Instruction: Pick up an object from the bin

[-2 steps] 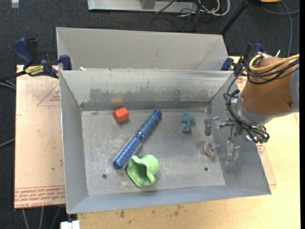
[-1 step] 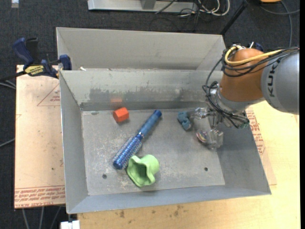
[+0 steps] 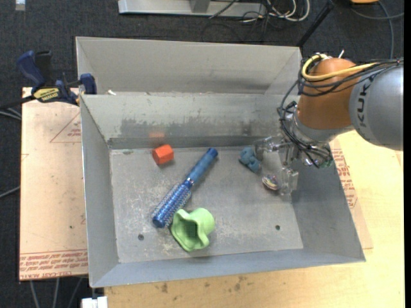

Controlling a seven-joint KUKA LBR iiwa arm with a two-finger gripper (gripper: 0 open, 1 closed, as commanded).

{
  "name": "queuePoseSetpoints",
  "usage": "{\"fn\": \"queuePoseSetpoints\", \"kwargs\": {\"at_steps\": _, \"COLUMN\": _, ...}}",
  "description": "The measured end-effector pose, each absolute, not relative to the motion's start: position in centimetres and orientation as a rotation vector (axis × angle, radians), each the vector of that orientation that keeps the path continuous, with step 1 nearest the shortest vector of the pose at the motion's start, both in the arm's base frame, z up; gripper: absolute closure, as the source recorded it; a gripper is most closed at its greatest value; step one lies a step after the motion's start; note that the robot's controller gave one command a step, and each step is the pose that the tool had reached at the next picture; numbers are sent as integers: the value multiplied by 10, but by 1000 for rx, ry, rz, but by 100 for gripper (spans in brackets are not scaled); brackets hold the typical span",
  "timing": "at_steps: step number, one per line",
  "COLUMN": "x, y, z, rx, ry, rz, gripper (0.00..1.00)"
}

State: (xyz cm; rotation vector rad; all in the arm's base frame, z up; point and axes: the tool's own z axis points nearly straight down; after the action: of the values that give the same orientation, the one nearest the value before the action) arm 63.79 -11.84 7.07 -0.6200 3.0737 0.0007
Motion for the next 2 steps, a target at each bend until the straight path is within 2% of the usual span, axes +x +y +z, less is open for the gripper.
{"fn": "queuePoseSetpoints", "kwargs": {"at_steps": 1, "x": 651, "y": -85, "z": 71, "rx": -561, "ry": 3084, "rz": 2, "gripper": 0}}
{"fn": "queuePoseSetpoints", "kwargs": {"at_steps": 2, "x": 651, "y": -86, "z": 71, "rx": -556, "ry": 3087, "rz": 2, "gripper": 100}}
